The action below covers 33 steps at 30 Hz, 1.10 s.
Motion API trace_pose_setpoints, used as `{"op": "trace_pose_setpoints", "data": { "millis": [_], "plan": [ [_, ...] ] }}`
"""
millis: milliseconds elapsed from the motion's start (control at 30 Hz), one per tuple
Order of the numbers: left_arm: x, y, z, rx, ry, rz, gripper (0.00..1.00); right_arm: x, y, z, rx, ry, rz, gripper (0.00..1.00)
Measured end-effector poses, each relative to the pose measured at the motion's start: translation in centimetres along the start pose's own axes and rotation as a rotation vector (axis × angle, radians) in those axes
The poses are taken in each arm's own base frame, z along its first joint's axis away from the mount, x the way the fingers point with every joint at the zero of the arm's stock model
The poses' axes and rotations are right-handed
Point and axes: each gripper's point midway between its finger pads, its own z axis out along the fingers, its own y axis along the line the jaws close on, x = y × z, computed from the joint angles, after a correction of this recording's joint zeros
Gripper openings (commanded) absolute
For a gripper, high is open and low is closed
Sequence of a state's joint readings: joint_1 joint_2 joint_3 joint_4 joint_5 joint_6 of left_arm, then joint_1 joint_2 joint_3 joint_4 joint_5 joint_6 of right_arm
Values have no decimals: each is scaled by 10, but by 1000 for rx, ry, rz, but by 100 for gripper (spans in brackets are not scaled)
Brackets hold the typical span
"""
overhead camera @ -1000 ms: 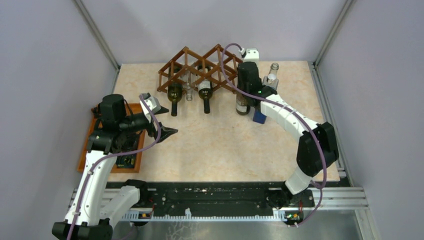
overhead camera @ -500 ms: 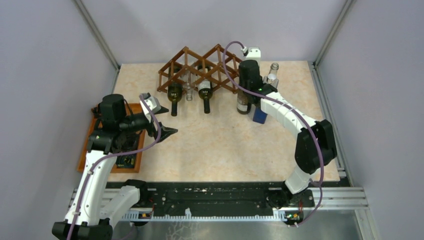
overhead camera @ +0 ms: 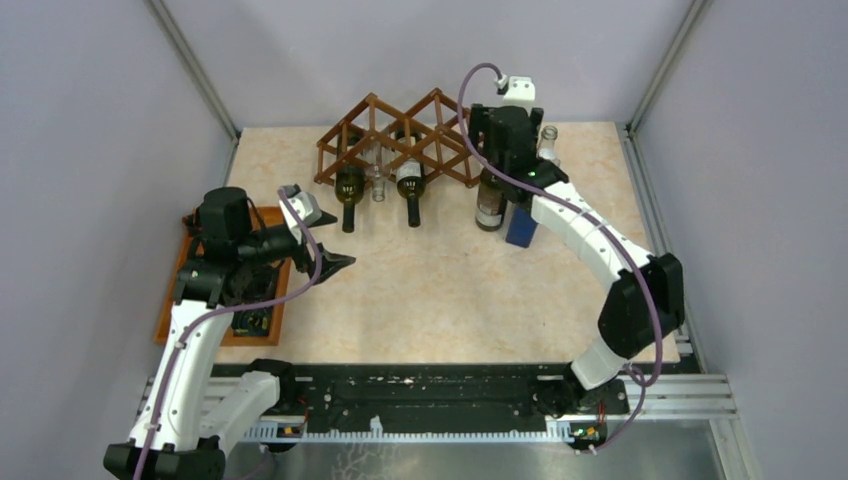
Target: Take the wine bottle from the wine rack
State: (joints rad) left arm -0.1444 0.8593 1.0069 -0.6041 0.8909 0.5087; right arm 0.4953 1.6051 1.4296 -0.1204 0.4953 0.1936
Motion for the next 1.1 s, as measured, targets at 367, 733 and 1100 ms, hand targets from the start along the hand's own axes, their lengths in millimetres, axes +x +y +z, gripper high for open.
{"op": "trace_pose_setpoints", "data": {
  "millis": [367,733,1100],
  "plan": [
    [-3,3,1,-6,-11,-7,99,-81,36,-66,-130,-153,75,92],
    [-12,8,1,-25,-32,7,99,-31,121,-102,-378,-8,15,91],
    [-16,7,-1,-32,-43,29,99,118,165,-56,-415,360,-65,91]
  ]
}}
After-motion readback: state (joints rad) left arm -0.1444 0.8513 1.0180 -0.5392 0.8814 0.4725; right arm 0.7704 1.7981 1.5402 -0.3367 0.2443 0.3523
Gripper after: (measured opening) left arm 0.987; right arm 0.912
